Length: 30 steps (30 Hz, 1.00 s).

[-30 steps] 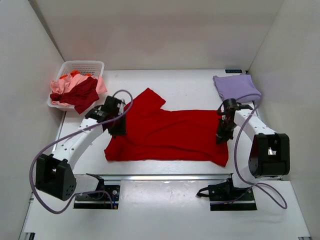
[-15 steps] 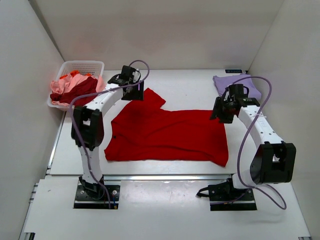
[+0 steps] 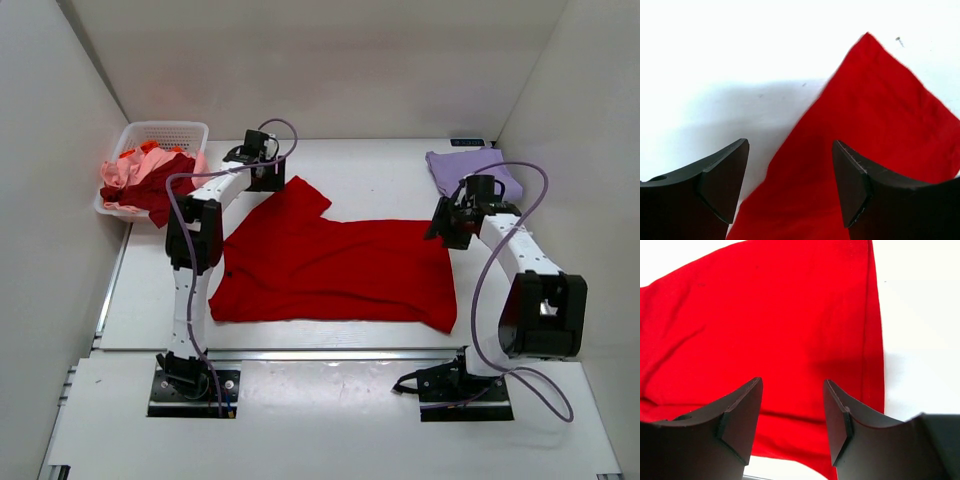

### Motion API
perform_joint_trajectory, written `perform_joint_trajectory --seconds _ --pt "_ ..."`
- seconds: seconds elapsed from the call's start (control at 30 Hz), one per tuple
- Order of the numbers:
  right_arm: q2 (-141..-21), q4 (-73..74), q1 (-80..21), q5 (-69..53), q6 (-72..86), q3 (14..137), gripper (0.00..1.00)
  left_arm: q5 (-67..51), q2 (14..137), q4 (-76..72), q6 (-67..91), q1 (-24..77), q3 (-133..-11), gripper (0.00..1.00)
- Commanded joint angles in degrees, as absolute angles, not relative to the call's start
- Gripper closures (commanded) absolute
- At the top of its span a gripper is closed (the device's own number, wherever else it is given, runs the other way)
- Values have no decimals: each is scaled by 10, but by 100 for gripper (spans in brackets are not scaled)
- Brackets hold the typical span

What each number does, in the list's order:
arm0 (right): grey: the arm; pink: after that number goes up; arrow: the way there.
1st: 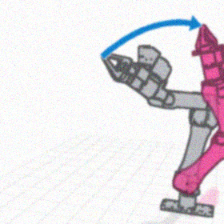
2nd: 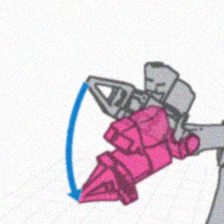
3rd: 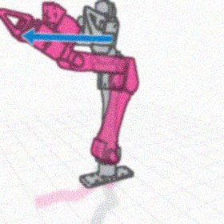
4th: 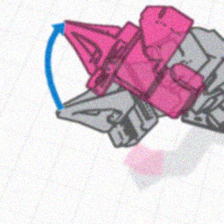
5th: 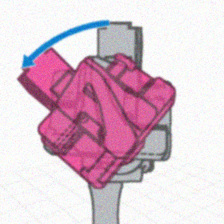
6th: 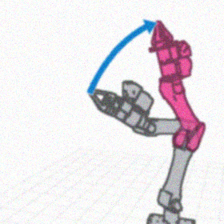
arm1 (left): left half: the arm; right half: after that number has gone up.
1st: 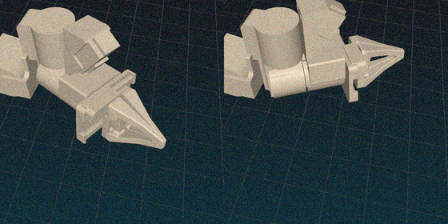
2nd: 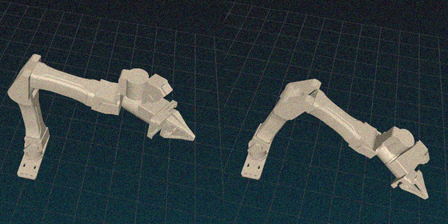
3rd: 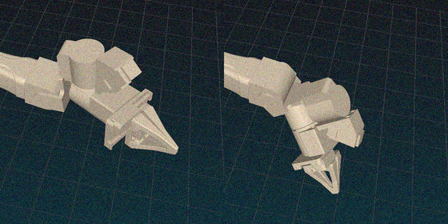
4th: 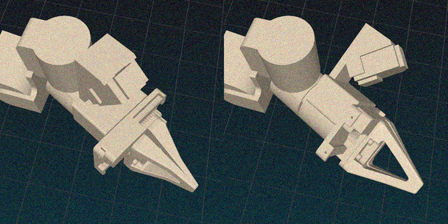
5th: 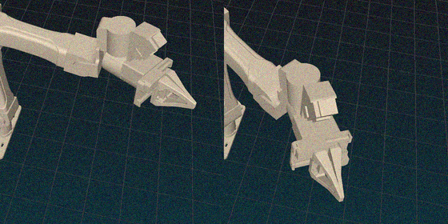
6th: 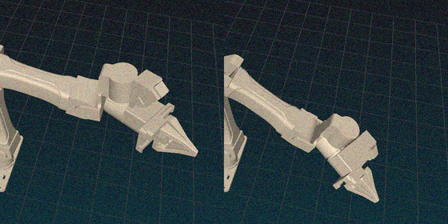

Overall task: Fold and stack the t-shirts
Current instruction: Grap the side of the flattened tshirt furthest away from the robot with both arms

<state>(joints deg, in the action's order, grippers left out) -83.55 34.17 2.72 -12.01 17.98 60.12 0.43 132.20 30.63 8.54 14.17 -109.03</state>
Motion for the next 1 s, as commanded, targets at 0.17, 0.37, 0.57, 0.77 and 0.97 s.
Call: perform_joint_trajectory --seconds 0.17,0.37,0.57,0.77,0.97 --pt "-910 300 47 -115 193 628 52 -21 1376 354 74 166 -1187 20" --pt "-948 301 59 -101 201 656 52 -27 1418 417 76 170 -1254 29" --pt "-1008 317 68 -79 208 713 51 -44 1422 444 78 168 -1254 95" --pt "-1078 327 67 -80 212 795 30 -44 1385 421 77 163 -1196 100" --pt "-1159 373 54 -53 216 872 37 -44 1358 402 82 159 -1151 100"
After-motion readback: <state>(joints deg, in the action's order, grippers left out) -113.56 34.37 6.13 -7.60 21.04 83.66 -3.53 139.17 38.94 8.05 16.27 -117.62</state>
